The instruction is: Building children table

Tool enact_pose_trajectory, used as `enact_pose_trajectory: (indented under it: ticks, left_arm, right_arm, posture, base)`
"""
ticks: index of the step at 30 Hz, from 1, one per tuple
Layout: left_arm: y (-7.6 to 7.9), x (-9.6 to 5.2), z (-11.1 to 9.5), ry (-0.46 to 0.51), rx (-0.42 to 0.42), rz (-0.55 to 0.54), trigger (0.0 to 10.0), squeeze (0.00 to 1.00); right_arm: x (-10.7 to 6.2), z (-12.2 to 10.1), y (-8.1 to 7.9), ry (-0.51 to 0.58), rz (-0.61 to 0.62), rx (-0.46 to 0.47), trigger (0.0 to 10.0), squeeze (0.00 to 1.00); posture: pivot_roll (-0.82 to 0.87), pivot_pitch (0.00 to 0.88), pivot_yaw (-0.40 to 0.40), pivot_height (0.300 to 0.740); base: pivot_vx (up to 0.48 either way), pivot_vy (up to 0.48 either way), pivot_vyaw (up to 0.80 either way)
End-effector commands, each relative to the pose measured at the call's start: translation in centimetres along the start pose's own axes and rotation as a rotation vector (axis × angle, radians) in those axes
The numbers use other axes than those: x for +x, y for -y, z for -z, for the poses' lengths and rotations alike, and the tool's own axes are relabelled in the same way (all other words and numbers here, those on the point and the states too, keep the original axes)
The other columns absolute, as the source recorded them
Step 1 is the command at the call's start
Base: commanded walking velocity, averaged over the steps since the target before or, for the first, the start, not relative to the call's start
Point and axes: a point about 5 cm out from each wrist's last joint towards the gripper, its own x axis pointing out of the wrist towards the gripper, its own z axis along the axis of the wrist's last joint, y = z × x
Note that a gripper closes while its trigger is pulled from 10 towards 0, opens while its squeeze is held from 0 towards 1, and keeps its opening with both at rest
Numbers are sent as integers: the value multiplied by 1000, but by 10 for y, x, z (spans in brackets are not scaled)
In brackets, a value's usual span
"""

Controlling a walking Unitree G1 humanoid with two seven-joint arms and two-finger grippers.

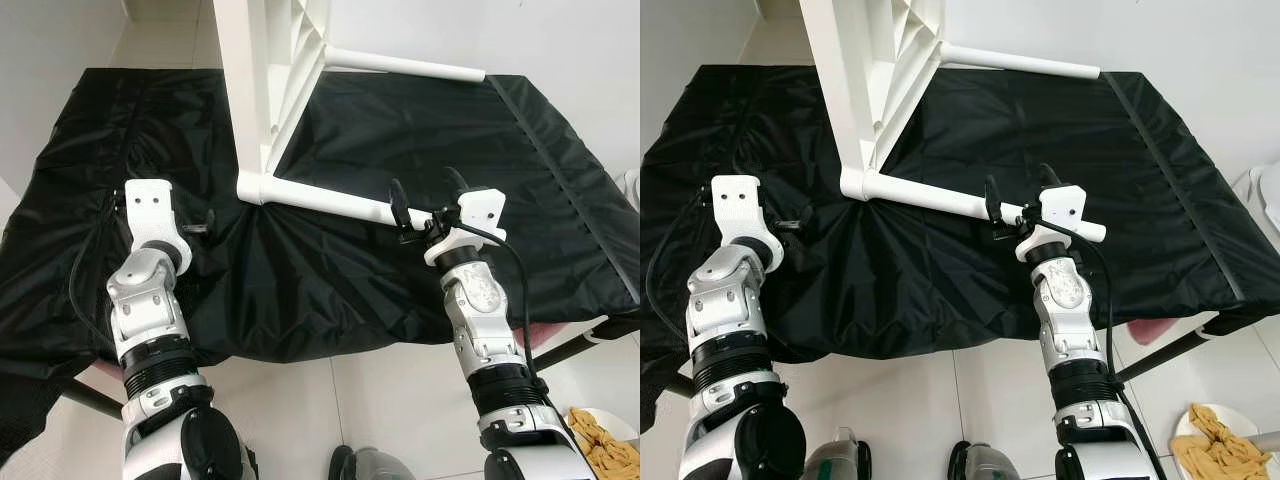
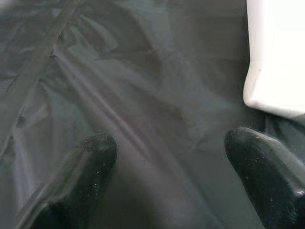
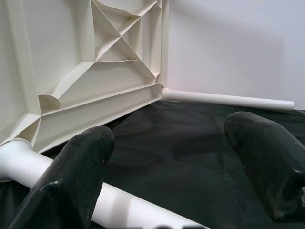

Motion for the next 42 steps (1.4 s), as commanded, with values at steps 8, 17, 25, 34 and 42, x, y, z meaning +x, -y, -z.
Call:
enact_pose_trajectory:
  ticks: [8,17,25,34,42]
  left_arm:
    - [-36,-10,0,-57,0,-651,10000,0]
    - [-28,-5,-5,-45,-47,-590,10000,0]
    - [-1,8,-16,25,-49,-267,10000,0]
    - [25,6,-32,153,63,160,10000,0]
    - [28,-4,-29,196,103,273,10000,0]
  right_arm:
    - [0,0,1,6,10,-4,10000,0]
    - [1,0,1,8,11,-7,10000,0]
    - [1,1,1,5,8,-7,10000,0]
    - [2,1,7,-8,-8,4,10000,0]
    - [2,-2,13,-52,-80,64,10000,0]
  posture:
    - [48,68,-8,740]
    - [49,67,-9,740]
    - [50,68,-12,740]
    - [53,58,-19,740]
    - [57,44,-32,740]
  base:
    - [0,0,0]
    - [0,0,0]
    - [0,0,0]
    - [0,0,0]
    - [0,0,0]
